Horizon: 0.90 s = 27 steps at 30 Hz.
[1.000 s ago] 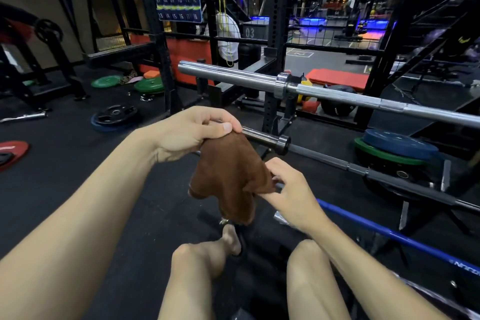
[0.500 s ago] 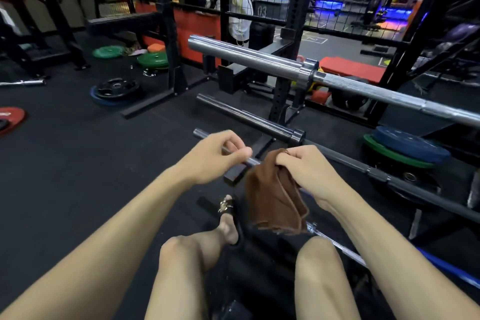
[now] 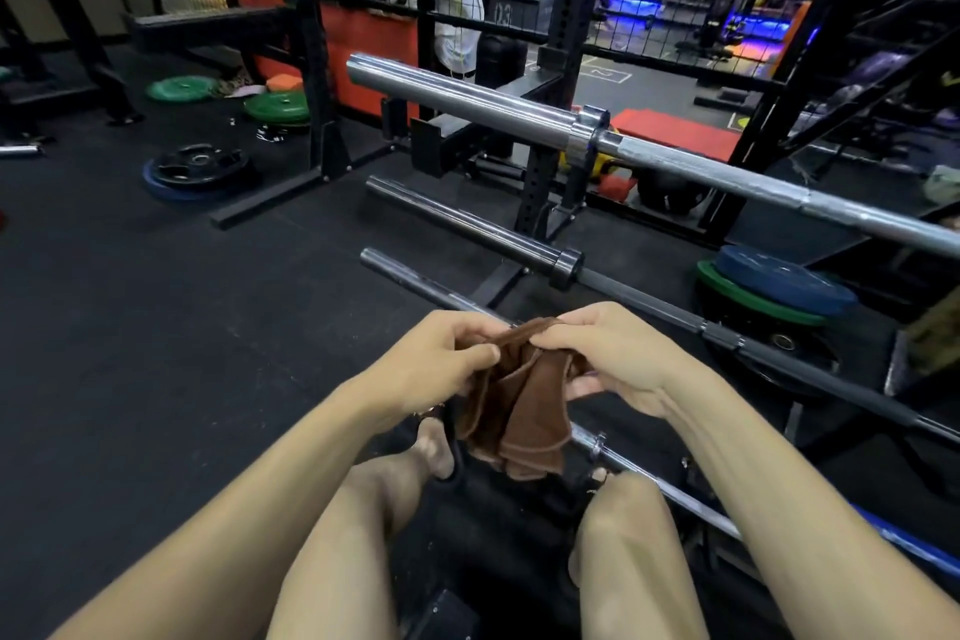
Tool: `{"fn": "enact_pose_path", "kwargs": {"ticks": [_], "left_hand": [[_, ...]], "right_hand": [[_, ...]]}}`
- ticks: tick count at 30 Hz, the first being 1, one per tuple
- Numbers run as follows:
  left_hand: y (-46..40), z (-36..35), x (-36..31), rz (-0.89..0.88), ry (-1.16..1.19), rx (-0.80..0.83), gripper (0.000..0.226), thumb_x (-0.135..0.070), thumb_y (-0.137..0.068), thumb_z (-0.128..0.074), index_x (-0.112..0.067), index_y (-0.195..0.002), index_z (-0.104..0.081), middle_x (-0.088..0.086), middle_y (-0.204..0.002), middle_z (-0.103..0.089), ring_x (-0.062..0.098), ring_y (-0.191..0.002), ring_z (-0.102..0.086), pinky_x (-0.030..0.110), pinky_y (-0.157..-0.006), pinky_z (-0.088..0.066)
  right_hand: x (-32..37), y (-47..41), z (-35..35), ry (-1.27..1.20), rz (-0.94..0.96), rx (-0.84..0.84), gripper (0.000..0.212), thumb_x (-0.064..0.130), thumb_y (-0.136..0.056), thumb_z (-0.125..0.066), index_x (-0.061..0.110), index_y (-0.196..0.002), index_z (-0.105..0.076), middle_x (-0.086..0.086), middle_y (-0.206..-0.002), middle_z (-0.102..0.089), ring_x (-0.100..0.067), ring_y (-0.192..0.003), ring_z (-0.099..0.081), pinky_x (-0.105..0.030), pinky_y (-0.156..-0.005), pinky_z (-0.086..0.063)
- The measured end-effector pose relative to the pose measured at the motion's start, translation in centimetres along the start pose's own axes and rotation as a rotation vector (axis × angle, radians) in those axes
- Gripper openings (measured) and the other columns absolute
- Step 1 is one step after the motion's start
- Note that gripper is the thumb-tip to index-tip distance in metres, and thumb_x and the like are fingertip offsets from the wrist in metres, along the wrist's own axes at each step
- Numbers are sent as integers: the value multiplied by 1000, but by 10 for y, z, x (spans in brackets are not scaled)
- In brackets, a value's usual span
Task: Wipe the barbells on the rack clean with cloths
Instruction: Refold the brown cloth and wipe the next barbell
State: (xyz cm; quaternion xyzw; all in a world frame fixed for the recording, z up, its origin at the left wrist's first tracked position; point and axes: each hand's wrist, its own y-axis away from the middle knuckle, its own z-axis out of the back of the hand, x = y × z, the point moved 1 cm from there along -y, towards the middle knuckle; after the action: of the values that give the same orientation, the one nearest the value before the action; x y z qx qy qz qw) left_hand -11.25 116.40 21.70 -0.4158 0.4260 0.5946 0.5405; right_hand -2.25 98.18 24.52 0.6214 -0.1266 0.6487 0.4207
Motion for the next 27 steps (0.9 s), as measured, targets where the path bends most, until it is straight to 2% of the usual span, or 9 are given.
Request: {"fn": "enact_pose_path", "kwargs": {"ticks": [2, 6, 8, 10, 13, 16, 19, 25, 27], "left_hand": [[-1, 3, -1, -56, -100, -43, 30, -6, -101, -53, -26, -106, -75, 2, -90, -77, 13, -82, -67, 36, -80, -52], [-2, -1, 1, -153, -248, -166, 22, -16, -100, -54, -36, -109, -58, -13, -85, -73, 14, -83, -66, 46, -89, -52], [0, -4, 0, -191, -258, -129, 21, -23, -99, -61, -35, -113, -51, -13, -89, -73, 13, -85, -67, 42, -87, -53], [2, -6, 2, -216, -286, -62, 34, -28, -93, -71, -37, -118, -50, -14, -95, -71, 10, -89, -68, 32, -84, -53], [2, -4, 7, -223, -388, -57, 48, -17, -87, -75, -37, -123, -51, -13, -95, -69, 8, -85, -67, 21, -76, -49], [3, -5, 9, -219, -430, -47, 49, -9, -83, -72, -36, -120, -56, -14, -96, -70, 2, -91, -66, 13, -76, -47], [4, -9, 10, -240, -454, -6, 48, -4, -80, -68, -35, -116, -62, -16, -102, -72, -2, -99, -66, 16, -83, -51], [-3, -22, 17, -180, -338, -37, 27, -7, -95, -60, -26, -112, -69, -16, -102, -73, -7, -100, -64, 7, -80, -43], [-8, -28, 22, -164, -286, -27, 14, -20, -97, -64, -28, -108, -68, -15, -101, -73, -3, -98, -66, 15, -84, -49]], "right_hand": [[0, 1, 2, -16, -32, 44, 19, 11, -97, -62, 5, -102, -79, -12, -87, -75, -17, -73, -69, -36, -73, -59], [-3, 1, 5, -77, -74, 98, 18, 10, -97, -60, 2, -97, -76, -9, -79, -68, -16, -66, -63, -40, -77, -60], [-6, 0, 5, -114, -85, 102, 22, 12, -98, -58, -1, -104, -75, -11, -83, -68, -20, -72, -63, -42, -78, -60], [-10, -3, 6, -135, -87, 76, 26, 14, -99, -56, 0, -110, -75, -15, -91, -69, -25, -80, -65, -43, -77, -60], [-12, -6, 5, -132, -65, 26, 25, 13, -98, -55, 4, -105, -78, -15, -91, -69, -25, -80, -63, -39, -72, -60], [-14, -9, 8, -141, -56, -29, 24, 12, -94, -57, 3, -98, -79, -14, -86, -65, -24, -77, -57, -36, -69, -59], [-18, -15, 13, -193, -80, -94, 22, 9, -91, -60, -2, -98, -77, -13, -83, -65, -22, -76, -58, -34, -69, -58], [-21, -22, 13, -232, -87, -83, 19, 5, -91, -62, -5, -101, -75, -16, -85, -70, -21, -77, -66, -35, -71, -60], [-22, -24, 10, -267, -88, -78, 15, 4, -92, -63, -2, -97, -76, -18, -88, -72, -23, -80, -68, -36, -72, -60]]}}
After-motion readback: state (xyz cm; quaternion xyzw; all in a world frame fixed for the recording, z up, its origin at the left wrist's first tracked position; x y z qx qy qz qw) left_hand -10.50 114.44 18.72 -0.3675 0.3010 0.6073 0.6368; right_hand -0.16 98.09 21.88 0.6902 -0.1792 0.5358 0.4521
